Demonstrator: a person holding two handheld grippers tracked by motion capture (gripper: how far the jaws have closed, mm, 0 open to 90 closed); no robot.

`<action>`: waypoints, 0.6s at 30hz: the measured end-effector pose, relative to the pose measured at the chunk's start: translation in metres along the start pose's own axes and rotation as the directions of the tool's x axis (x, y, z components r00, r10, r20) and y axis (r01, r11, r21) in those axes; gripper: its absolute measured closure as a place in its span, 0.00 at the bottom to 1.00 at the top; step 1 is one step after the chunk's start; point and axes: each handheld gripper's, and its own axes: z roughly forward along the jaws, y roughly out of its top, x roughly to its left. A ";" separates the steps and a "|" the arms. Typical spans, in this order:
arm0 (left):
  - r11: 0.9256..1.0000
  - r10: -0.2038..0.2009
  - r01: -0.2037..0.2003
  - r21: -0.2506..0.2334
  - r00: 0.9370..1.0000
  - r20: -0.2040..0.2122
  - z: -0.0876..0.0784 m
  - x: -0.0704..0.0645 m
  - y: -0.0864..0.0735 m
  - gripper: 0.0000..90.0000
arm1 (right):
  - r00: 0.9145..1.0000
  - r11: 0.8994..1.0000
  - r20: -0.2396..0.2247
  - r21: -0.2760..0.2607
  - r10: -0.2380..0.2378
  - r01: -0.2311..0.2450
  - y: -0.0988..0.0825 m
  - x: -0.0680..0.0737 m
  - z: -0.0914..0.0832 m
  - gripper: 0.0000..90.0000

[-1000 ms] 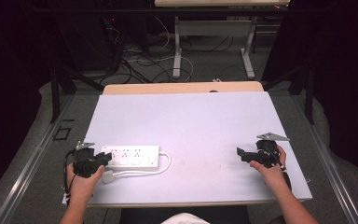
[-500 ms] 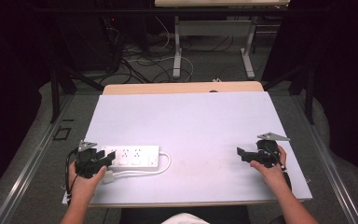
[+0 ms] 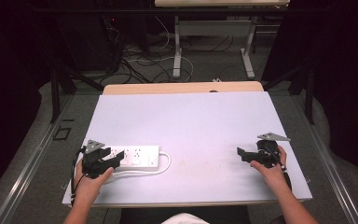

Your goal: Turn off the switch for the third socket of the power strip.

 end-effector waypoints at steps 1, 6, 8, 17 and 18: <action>1.000 0.007 -0.007 0.000 1.000 0.000 0.000 -0.001 0.000 0.43 | 1.000 1.000 0.000 0.000 0.000 0.000 0.000 0.000 0.000 0.07; 1.000 0.004 -0.005 0.027 1.000 0.021 0.003 -0.009 0.001 0.41 | 1.000 1.000 0.001 -0.002 0.002 -0.002 0.000 0.000 0.000 0.07; 0.999 0.012 -0.013 0.029 1.000 0.028 0.005 -0.012 0.001 0.37 | 1.000 1.000 0.001 -0.001 0.002 -0.002 0.000 0.000 0.000 0.07; 0.999 0.038 -0.039 0.018 0.996 0.076 0.016 -0.021 0.000 0.19 | 1.000 1.000 0.001 -0.002 -0.005 0.005 0.000 0.000 0.000 0.07; 0.999 0.035 -0.036 0.020 0.997 0.075 0.016 -0.022 0.000 0.19 | 1.000 1.000 0.001 -0.002 -0.006 0.006 0.000 0.000 0.000 0.07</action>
